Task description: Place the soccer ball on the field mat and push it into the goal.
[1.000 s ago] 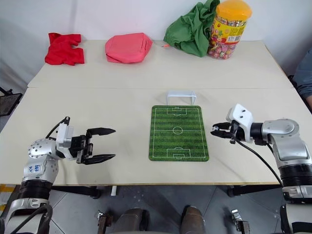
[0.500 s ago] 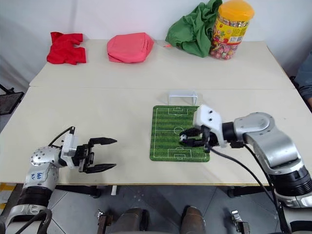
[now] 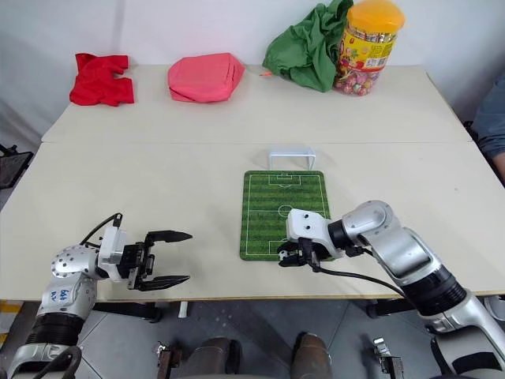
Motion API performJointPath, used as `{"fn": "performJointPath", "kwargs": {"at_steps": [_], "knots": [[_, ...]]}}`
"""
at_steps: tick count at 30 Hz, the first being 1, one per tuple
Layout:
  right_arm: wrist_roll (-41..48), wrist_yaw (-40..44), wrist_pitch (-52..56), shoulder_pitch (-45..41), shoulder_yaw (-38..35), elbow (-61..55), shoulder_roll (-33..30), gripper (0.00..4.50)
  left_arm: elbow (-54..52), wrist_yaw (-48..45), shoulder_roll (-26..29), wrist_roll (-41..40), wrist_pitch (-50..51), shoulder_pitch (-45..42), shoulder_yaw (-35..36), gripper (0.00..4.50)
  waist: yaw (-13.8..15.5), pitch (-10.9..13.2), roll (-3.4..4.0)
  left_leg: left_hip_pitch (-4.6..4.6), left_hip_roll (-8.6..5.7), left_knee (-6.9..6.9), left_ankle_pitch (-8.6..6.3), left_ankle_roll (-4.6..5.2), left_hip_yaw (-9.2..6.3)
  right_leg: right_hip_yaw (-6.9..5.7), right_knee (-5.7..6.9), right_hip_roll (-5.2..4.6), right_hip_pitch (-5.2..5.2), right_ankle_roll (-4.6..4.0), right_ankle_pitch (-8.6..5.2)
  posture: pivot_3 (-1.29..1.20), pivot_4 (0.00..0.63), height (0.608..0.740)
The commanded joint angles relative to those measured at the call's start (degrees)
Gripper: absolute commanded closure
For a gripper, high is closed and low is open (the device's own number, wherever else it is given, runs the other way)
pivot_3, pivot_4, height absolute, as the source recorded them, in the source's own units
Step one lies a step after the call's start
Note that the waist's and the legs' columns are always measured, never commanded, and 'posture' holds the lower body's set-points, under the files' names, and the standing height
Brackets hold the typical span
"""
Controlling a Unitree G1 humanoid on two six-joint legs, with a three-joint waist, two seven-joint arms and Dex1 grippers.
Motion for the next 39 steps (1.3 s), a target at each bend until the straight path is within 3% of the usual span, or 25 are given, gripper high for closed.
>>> {"fn": "performJointPath", "kwargs": {"at_steps": [1, 17, 26, 39], "knots": [[-0.96, 1.39, -2.69, -1.61, -0.38, 2.38, 0.67, 3.65, -2.98, -1.19, 0.77, -1.76, 0.37, 1.75, 1.43, 0.00, 0.00, 0.00, 0.00, 0.00, 0.00, 0.00, 0.00, 0.00, 0.00, 0.00, 0.00, 0.00, 0.00, 0.00, 0.00, 0.00, 0.150, 0.740], [-3.97, 2.29, -5.88, -2.90, -0.80, 8.90, 3.23, 3.65, -3.96, 0.21, 0.24, -1.57, 0.80, 2.60, 1.75, 0.00, 0.00, 0.00, 0.00, 0.02, 0.00, -0.01, 0.00, -0.01, 0.01, 0.00, 0.01, 0.01, 0.00, 0.00, 0.00, 0.00, 0.150, 0.740], [-3.37, 2.02, -4.77, -2.76, -2.41, 7.27, 2.40, 0.64, -3.18, 0.72, -0.29, -1.47, 1.08, 1.22, 1.46, 0.00, 0.01, 0.00, 0.00, 0.03, 0.00, 0.00, 0.00, -0.01, 0.01, 0.01, 0.02, 0.01, 0.01, 0.00, 0.00, 0.00, 0.150, 0.740], [-0.84, 2.21, -0.91, -2.93, -5.75, 2.60, 1.66, 0.64, -1.67, 0.40, -1.21, -1.25, 1.55, -0.85, 1.23, 0.00, 0.03, 0.00, 0.00, 0.01, 0.00, -0.01, 0.00, -0.01, 0.01, 0.01, 0.00, 0.01, 0.00, 0.00, 0.00, 0.00, 0.150, 0.740]]}}
